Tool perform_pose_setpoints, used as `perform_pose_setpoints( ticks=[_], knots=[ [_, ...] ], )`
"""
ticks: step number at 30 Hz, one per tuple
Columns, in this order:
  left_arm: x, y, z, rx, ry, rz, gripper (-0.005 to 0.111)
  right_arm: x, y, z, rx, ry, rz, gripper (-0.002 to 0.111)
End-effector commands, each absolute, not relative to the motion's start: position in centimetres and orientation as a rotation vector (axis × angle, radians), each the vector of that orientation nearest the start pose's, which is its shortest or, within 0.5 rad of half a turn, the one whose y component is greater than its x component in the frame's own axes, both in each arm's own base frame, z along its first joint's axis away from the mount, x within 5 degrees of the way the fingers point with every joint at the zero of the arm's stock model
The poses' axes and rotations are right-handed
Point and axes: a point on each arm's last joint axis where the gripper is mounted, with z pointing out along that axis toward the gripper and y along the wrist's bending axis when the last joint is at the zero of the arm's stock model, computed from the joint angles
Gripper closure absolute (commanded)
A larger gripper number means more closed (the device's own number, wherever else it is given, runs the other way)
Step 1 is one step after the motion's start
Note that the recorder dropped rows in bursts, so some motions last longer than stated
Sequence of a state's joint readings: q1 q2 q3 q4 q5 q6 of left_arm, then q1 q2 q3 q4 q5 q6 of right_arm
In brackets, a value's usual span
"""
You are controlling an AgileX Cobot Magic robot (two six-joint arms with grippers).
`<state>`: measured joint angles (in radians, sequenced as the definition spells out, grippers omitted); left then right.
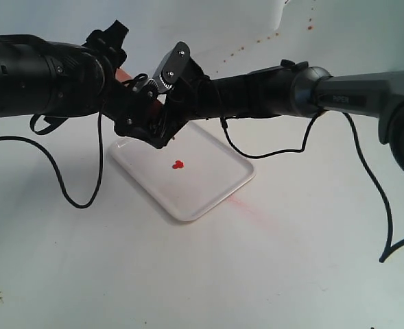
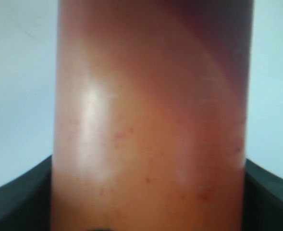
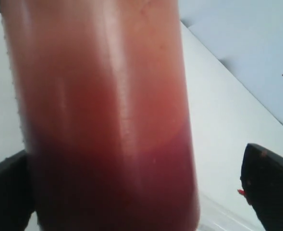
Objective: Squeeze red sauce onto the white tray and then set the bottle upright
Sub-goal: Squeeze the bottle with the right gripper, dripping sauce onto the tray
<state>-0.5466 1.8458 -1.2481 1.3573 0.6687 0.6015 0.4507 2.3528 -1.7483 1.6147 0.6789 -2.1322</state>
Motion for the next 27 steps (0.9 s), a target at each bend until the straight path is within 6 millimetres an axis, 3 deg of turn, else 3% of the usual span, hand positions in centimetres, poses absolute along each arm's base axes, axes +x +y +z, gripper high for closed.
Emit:
perform_pose_setpoints(
  ticks=[1, 10, 13, 15, 17, 19, 21, 27],
  knots=[
    [36.92, -16.31, 24.66, -2.633, -1.429, -1.709, 0.107, 43.91, 28.55, 15.59, -1.285, 1.535, 0.642, 0.003],
    [36.92, -16.34, 24.66, -2.638, -1.428, -1.708, 0.107, 44.01, 28.54, 15.69, -1.263, 1.542, 0.645, 0.003],
    [36.92, -16.34, 24.66, -2.638, -1.428, -1.708, 0.107, 44.28, 28.46, 15.78, -1.216, 1.564, 0.638, 0.009],
    [36.92, -16.34, 24.66, -2.638, -1.428, -1.708, 0.107, 44.40, 28.38, 15.72, -1.210, 1.573, 0.622, 0.022],
    [36.92, -16.34, 24.66, -2.638, -1.428, -1.708, 0.107, 44.40, 28.39, 15.73, -1.210, 1.573, 0.622, 0.043],
    [36.92, -16.34, 24.66, -2.638, -1.428, -1.708, 0.107, 44.37, 28.39, 15.72, -1.215, 1.571, 0.623, 0.070],
    [36.92, -16.34, 24.66, -2.638, -1.428, -1.708, 0.107, 44.26, 28.47, 15.77, -1.221, 1.562, 0.638, 0.104],
    [36.92, -16.34, 24.66, -2.638, -1.428, -1.708, 0.107, 44.18, 28.52, 15.80, -1.221, 1.559, 0.653, 0.108]
  ],
)
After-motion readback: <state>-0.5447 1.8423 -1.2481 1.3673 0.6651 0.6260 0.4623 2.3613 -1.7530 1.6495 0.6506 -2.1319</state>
